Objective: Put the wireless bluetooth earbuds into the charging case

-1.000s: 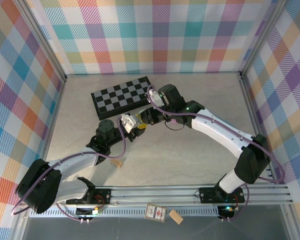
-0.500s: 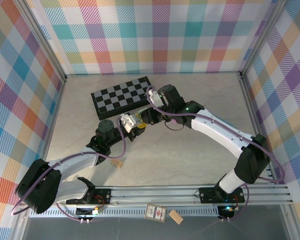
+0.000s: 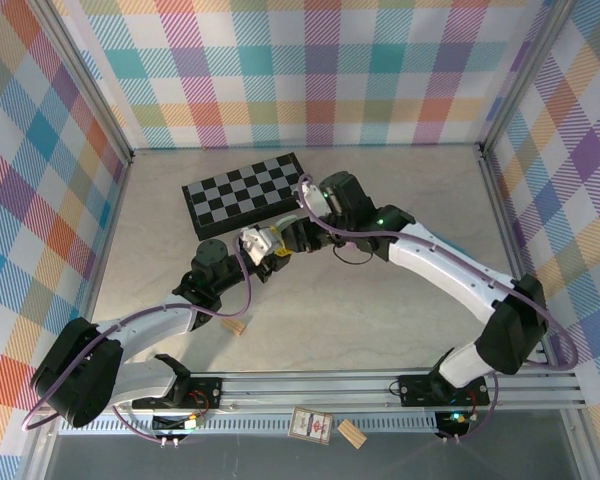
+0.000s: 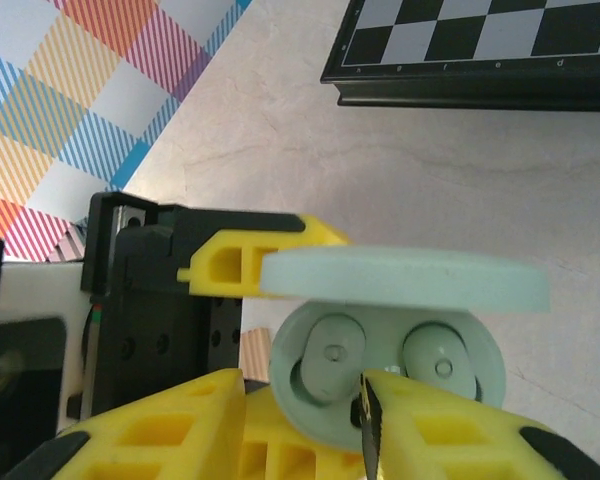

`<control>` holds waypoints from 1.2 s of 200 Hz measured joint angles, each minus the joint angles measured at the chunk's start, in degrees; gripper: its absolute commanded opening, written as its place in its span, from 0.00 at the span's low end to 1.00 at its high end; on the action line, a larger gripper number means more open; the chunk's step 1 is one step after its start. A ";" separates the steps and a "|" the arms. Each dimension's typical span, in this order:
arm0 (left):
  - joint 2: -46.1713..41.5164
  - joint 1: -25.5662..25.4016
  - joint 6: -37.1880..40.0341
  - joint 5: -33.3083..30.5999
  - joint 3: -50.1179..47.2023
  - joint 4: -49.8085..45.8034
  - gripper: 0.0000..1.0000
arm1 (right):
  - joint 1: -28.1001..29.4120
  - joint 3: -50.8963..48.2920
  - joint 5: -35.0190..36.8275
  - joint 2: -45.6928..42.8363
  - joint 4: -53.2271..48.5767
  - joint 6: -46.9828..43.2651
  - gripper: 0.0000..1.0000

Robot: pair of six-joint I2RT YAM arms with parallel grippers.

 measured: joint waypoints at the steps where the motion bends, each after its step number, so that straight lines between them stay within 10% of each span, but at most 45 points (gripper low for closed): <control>1: 0.00 0.00 0.00 0.00 0.00 0.02 0.39 | 0.00 -0.07 0.04 -0.20 -0.02 0.00 0.38; 240: -3.80 0.00 0.04 3.02 0.00 -2.16 0.39 | -2.67 5.14 7.61 1.90 0.68 3.13 0.66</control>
